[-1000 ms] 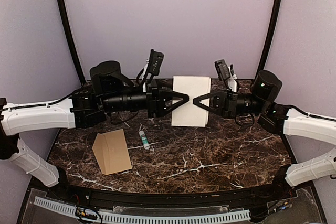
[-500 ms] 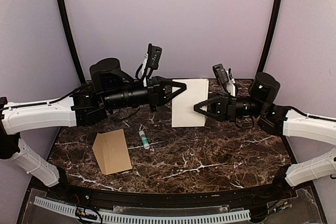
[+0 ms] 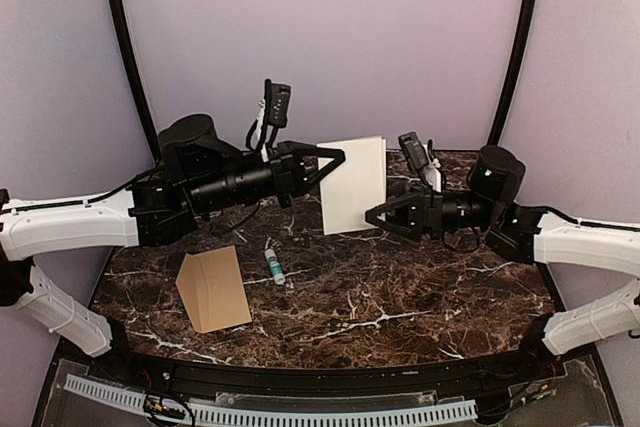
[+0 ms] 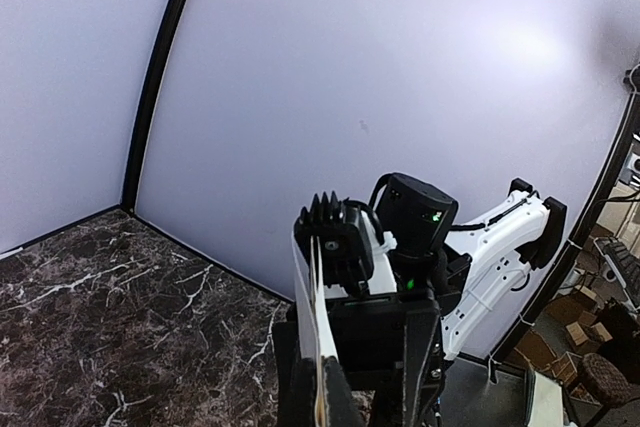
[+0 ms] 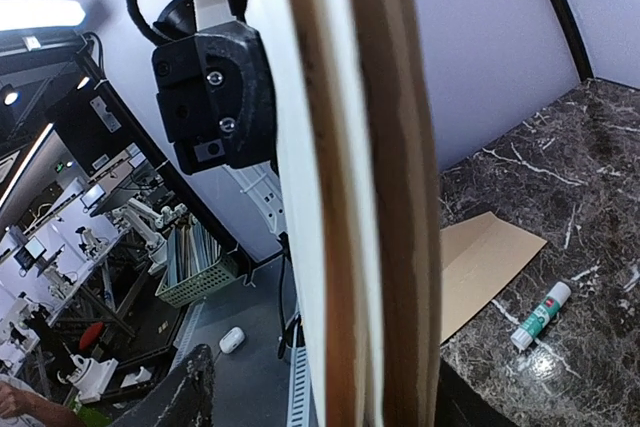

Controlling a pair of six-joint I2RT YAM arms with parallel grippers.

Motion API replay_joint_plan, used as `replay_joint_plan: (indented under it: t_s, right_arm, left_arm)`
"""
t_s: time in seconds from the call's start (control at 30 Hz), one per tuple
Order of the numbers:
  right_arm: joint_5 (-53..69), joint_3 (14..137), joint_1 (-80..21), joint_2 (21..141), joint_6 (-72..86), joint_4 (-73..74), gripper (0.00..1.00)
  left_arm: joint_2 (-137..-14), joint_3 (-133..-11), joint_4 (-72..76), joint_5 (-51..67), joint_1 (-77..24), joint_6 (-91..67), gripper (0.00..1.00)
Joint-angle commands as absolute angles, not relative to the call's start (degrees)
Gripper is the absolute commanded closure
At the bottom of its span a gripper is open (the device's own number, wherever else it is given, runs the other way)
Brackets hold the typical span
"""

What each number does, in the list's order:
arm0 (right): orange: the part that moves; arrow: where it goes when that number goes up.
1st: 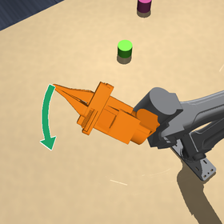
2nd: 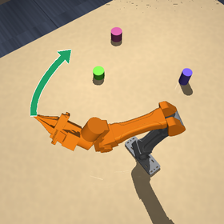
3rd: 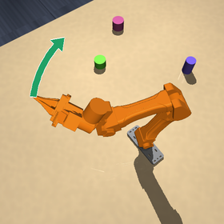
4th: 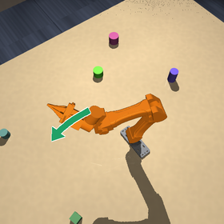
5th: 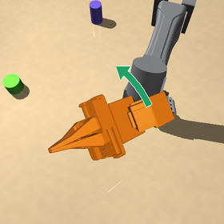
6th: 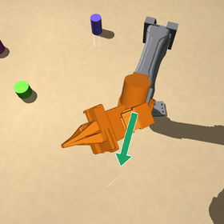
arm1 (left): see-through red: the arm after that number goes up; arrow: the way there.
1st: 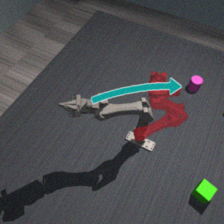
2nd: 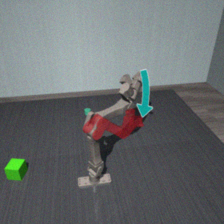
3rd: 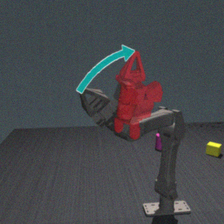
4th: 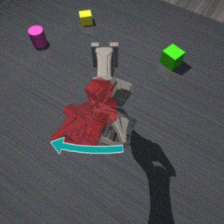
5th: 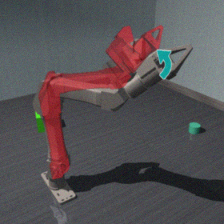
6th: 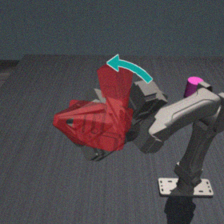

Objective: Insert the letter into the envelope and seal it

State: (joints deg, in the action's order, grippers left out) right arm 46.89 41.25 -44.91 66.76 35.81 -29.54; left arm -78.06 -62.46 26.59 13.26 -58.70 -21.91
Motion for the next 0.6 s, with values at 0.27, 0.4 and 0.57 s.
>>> replay_joint_plan:
  t_s: [0.27, 0.4, 0.57]
  right_arm:
    - [44.49, 40.03, -45.26, 66.27, 34.73, -30.36, 0.92]
    - [43.54, 40.42, -45.3, 66.26, 34.35, -28.69, 1.0]
    - [42.31, 40.77, -45.26, 65.7, 33.52, -26.74, 0.54]
  left_arm:
    - [-75.93, -61.72, 29.75, 12.8, -58.45, -22.47, 1.0]
    - [-76.1, -61.48, 29.96, 12.73, -58.45, -21.98, 1.0]
    - [-76.13, -61.1, 29.75, 12.73, -58.45, -21.33, 1.0]
